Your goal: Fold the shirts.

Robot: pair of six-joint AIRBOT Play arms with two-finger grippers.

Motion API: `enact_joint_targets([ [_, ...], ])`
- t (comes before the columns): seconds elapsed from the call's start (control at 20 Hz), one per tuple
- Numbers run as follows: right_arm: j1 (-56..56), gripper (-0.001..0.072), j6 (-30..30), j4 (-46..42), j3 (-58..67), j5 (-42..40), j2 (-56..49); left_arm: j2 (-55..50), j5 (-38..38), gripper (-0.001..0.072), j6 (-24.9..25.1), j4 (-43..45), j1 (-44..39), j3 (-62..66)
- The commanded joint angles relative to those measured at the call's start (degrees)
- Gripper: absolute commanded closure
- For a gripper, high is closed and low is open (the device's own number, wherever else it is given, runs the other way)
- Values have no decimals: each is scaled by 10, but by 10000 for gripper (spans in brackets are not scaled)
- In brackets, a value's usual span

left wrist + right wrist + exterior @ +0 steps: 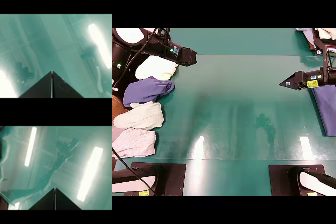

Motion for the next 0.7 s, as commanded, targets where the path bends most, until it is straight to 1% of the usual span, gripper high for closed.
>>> enact_joint_targets([
  [0.0,1,697,1,0,1,-7,0,0,0,683,0,0,0,0],
  [0.5,2,697,1,0,1,-17,0,0,1,683,-1,-2,0,0],
  [0.65,2,697,1,0,1,-17,0,-1,53,682,2,-2,0,0],
])
